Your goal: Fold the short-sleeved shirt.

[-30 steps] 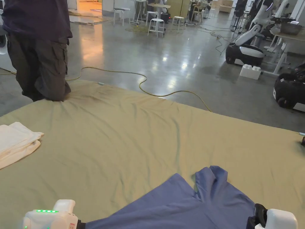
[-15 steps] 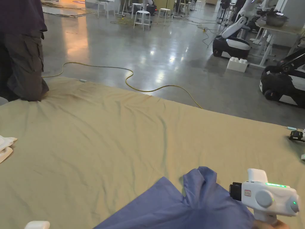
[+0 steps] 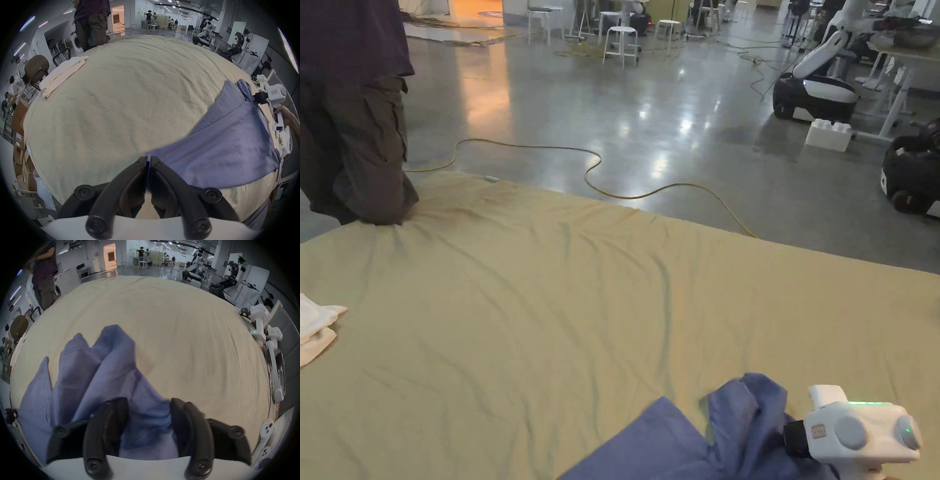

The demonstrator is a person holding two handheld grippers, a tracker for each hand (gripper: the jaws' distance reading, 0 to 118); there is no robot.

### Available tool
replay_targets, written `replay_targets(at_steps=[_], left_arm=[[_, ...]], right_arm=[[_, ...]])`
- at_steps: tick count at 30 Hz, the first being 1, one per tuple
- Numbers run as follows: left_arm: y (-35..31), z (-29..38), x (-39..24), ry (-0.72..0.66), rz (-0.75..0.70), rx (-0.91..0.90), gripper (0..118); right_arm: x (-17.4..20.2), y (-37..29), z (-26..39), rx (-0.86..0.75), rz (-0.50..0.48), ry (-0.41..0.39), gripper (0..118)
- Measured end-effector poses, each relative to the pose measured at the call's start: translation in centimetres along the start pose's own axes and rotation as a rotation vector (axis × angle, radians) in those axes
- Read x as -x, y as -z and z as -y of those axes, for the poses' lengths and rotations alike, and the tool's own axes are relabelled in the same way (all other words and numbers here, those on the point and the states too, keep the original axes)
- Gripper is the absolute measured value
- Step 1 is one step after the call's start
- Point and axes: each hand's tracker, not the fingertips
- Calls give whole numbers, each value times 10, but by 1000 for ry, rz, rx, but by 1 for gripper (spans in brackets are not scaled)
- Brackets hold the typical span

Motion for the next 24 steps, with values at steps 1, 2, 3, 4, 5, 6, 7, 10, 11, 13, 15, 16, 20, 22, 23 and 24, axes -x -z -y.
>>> replay_targets(at_steps=[1,2,3,4,5,6,7,10,11,13,15,16,20,22,23,24], left_arm=[[1,0,-1,6,-4,3,6],[1,-1,-3,10,-7,4,6],[1,-1,-3,12,-8,4,6],[1,-1,-3,15,-9,1,6],[1,-1,-3,19,-12,-7,6],[0,-1,-3,20,-16,-17,6],[-1,-2,-3,16,-17,-21,6],[-8,-5,1,2,-5,-47,6],[-11,-6,2,4,-1,-57,6],[-21,-9,4,4,13,-104,6],[-36,-16,2,12,36,-143,6],[-44,-20,1,21,38,-179,6],[-80,-50,-5,49,92,-290,6],[-100,-72,-14,80,99,-352,6],[-111,-84,-18,94,108,-386,6],[-121,-96,-23,107,117,-414,6]], right_arm=[[3,0,1,-18,-12,-19,12],[7,0,2,-22,-2,-23,7],[12,-1,3,-18,10,-29,6],[14,-3,5,-29,34,-40,5],[15,-7,7,-45,40,-49,5],[15,-14,9,-73,50,-49,4],[15,-22,11,-108,58,-30,4],[8,-63,19,-228,63,52,4],[7,-82,23,-268,54,69,4],[3,-114,30,-322,61,83,4],[0,-154,39,-397,77,96,4],[-1,-172,43,-430,93,89,4],[-11,-247,58,-563,152,83,4],[-16,-287,63,-634,206,70,4],[-19,-307,64,-666,218,70,4],[-22,-325,65,-693,226,68,4]])
